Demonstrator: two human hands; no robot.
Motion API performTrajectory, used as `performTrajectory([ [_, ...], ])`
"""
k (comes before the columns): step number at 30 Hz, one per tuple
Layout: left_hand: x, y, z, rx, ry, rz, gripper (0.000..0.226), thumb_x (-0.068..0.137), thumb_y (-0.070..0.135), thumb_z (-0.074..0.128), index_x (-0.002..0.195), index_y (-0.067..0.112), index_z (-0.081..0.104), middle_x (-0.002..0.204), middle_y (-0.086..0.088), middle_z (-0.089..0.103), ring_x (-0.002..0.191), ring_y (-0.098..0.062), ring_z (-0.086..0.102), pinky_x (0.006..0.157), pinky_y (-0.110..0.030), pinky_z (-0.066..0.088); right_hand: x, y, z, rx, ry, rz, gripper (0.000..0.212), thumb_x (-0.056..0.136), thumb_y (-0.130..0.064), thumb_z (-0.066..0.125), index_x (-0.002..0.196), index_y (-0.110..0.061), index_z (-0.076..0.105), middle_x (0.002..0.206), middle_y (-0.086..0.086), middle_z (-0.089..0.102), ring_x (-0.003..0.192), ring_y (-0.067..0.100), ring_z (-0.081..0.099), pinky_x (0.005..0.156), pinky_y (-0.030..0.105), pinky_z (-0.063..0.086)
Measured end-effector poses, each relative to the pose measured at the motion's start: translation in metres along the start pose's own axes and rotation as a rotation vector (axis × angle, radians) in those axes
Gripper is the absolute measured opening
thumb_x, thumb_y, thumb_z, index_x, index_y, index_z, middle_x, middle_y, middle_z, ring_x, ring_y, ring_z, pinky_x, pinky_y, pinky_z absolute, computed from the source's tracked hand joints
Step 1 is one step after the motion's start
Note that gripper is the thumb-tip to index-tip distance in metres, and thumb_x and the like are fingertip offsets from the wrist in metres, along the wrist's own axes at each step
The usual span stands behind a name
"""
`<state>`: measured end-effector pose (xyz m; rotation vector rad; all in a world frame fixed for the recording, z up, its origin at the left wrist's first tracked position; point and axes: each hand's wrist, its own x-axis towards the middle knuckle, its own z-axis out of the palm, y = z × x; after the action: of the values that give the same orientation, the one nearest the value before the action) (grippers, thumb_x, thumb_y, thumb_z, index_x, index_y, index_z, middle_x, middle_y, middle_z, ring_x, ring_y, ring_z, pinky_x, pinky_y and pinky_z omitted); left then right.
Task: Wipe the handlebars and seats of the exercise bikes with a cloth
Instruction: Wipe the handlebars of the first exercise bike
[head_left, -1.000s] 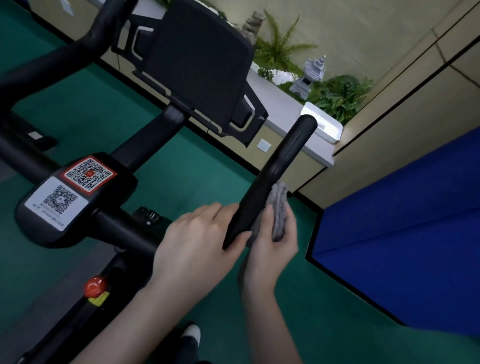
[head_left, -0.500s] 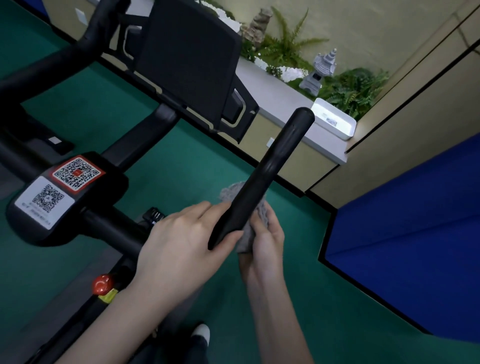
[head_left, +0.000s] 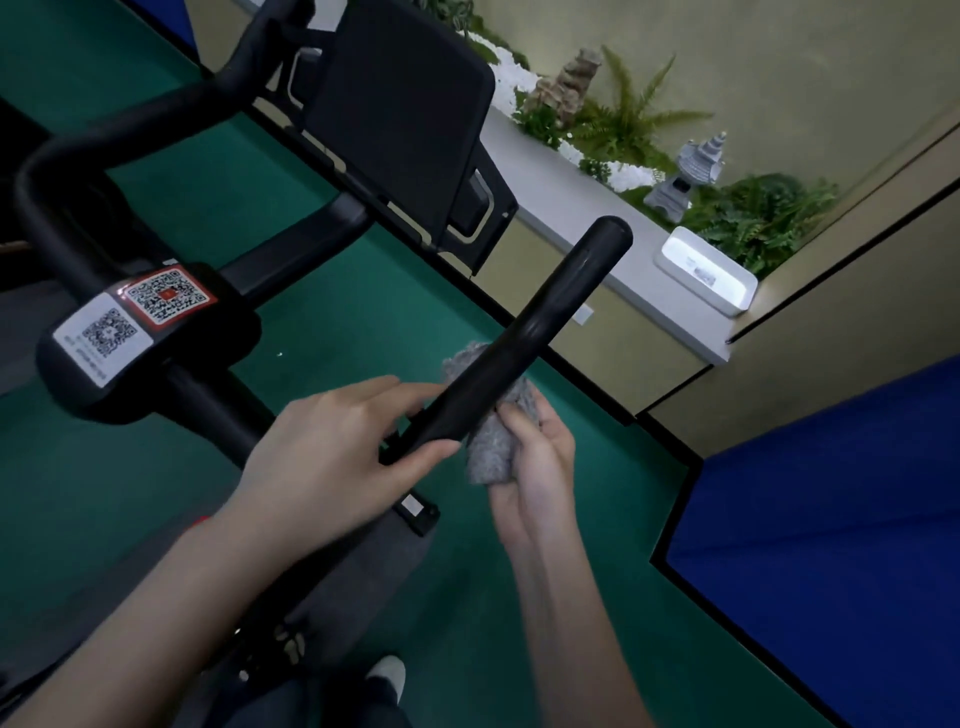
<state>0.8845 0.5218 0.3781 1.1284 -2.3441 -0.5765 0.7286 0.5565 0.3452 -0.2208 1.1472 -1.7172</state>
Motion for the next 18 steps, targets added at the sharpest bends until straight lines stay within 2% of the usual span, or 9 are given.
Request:
performTrajectory([
  [5,0.0,0.0,0.0,-0.027,-0.043,-0.046,0.051,0.077,0.07,0.039,0.118,0.045,0.057,0.083,0.021,0.057,0.073,-0.001,0.055,0.062,-0.031,0.051,-0.004,0.0,-0.007,0.064,-0.052,0.016,0.026,0.09,0.002,0.053,0.113,-0.004,0.064,0.108,0.012,0.072,0.097,0.019,0.07,0.072,0.023,0.056],
  [8,0.0,0.001,0.001,-0.031,-0.041,-0.053,0.049,0.077,0.068,0.041,0.117,0.045,0.057,0.085,0.022,0.057,0.074,0.0,0.055,0.064,-0.032,0.052,-0.005,0.004,-0.008,0.075,-0.06,-0.007,0.024,0.091,-0.003,0.054,0.112,-0.005,0.064,0.108,0.011,0.072,0.098,0.019,0.069,0.076,0.024,0.056],
  [12,0.0,0.001,0.001,-0.01,-0.03,-0.048,0.049,0.078,0.068,0.041,0.116,0.043,0.059,0.077,0.022,0.05,0.069,0.0,0.053,0.06,-0.031,0.051,-0.004,0.007,-0.007,0.094,-0.076,-0.034,0.022,0.09,-0.005,0.055,0.11,-0.003,0.064,0.102,0.011,0.073,0.093,0.018,0.07,0.074,0.024,0.055],
  [16,0.001,0.001,-0.001,0.002,-0.045,-0.038,0.046,0.08,0.066,0.044,0.117,0.043,0.058,0.077,0.024,0.05,0.069,0.001,0.053,0.058,-0.028,0.05,0.004,0.003,-0.002,0.072,-0.013,-0.062,0.021,0.092,-0.002,0.053,0.109,-0.002,0.065,0.099,0.009,0.074,0.09,0.017,0.07,0.074,0.025,0.056],
  [18,0.003,0.002,-0.002,-0.009,-0.054,-0.041,0.045,0.081,0.066,0.049,0.116,0.04,0.059,0.082,0.023,0.055,0.076,-0.002,0.057,0.061,-0.03,0.052,0.008,-0.001,0.0,0.081,0.014,-0.066,0.022,0.092,-0.002,0.052,0.111,-0.002,0.064,0.101,0.01,0.073,0.091,0.018,0.069,0.079,0.029,0.058],
])
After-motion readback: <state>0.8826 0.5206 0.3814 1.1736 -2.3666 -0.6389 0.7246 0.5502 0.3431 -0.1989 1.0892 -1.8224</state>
